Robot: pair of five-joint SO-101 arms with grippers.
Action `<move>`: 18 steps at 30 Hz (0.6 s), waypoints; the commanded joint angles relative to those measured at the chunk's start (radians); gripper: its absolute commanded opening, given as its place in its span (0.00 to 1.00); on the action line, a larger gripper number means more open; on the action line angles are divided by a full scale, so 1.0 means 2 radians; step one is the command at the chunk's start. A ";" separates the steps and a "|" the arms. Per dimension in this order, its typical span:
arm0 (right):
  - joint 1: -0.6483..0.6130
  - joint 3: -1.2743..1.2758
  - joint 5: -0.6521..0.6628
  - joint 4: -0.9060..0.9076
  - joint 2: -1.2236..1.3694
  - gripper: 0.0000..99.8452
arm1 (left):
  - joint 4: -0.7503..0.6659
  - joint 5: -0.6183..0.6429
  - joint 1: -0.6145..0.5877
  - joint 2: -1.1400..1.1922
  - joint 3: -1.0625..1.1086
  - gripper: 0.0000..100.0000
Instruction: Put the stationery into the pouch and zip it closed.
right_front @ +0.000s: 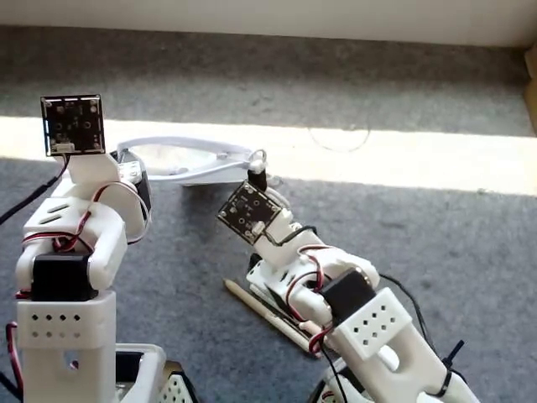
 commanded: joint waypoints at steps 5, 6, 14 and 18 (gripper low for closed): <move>-0.050 -0.007 -0.008 -0.013 0.109 0.12 | -0.002 0.001 -0.007 0.018 0.026 0.01; -0.050 -0.007 -0.006 -0.015 0.117 0.12 | -0.002 0.001 -0.007 0.018 0.026 0.01; -0.053 -0.007 -0.005 -0.043 0.178 0.12 | -0.002 0.001 -0.007 0.018 0.026 0.01; -0.053 -0.007 0.017 -0.050 0.204 0.12 | -0.002 0.001 -0.007 0.018 0.026 0.01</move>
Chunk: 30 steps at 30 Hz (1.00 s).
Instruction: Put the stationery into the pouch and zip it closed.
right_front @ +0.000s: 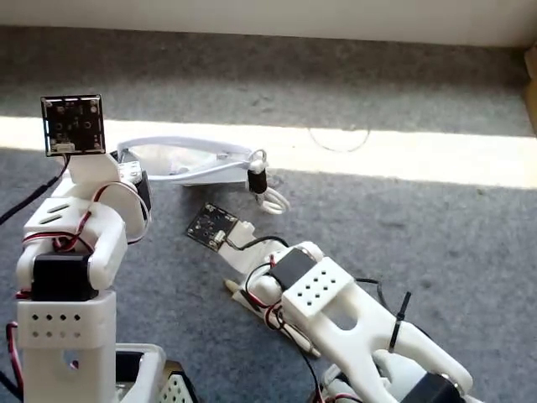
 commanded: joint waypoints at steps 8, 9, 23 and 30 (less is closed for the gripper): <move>-0.006 -0.005 0.032 -0.045 0.050 0.12 | -0.001 0.001 -0.007 0.018 0.026 0.01; -0.006 -0.005 0.035 -0.047 0.056 0.12 | -0.001 0.001 -0.007 0.018 0.026 0.01; -0.003 -0.007 0.065 -0.069 0.150 0.12 | -0.001 0.001 -0.007 0.018 0.026 0.01; -0.003 -0.007 0.066 -0.069 0.158 0.03 | -0.001 0.001 -0.007 0.018 0.026 0.01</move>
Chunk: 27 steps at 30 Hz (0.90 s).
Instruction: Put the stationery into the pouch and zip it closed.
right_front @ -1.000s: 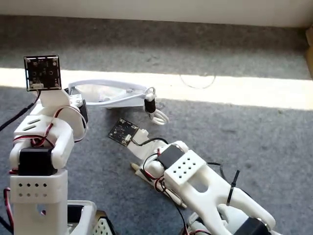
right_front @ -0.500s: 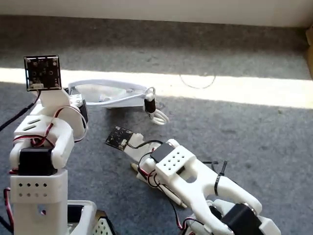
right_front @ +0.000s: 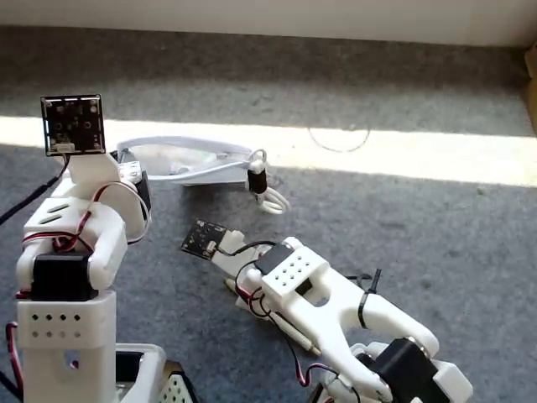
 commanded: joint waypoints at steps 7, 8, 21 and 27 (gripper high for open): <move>-0.003 -0.004 0.005 -0.003 -0.013 0.01 | -0.001 0.001 -0.007 0.018 0.026 0.01; -0.003 -0.004 0.005 0.007 -0.025 0.01 | -0.001 0.001 -0.007 0.018 0.026 0.01; -0.003 0.003 0.005 0.056 -0.210 0.01 | -0.002 0.001 -0.007 0.018 0.026 0.01; -0.003 0.000 0.004 0.086 -0.266 0.01 | -0.002 0.001 -0.007 0.018 0.026 0.01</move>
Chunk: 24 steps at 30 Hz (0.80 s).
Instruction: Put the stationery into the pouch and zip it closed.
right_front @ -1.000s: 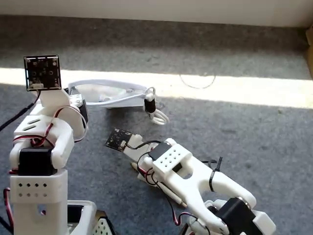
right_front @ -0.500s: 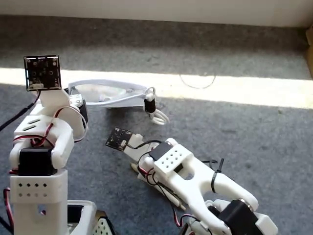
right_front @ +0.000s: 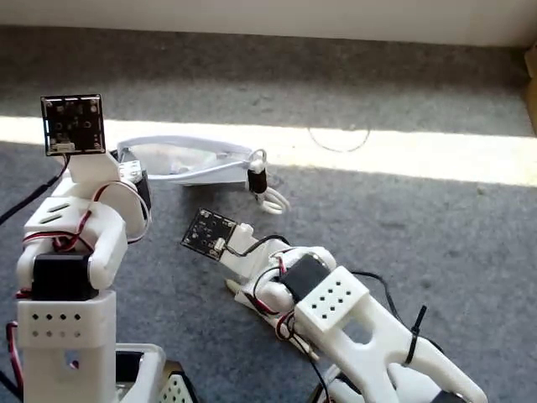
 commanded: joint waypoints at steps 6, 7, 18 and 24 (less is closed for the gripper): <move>-0.001 -0.009 0.003 0.039 -0.116 0.01 | 0.000 0.001 -0.007 0.018 0.026 0.01; -0.001 -0.009 0.003 0.043 -0.129 0.01 | 0.000 0.001 -0.007 0.018 0.026 0.01; -0.001 -0.009 0.003 0.050 -0.238 0.01 | 0.000 0.001 -0.007 0.018 0.026 0.01; -0.001 -0.037 0.002 0.048 -0.255 0.01 | 0.001 0.001 -0.007 0.018 0.026 0.01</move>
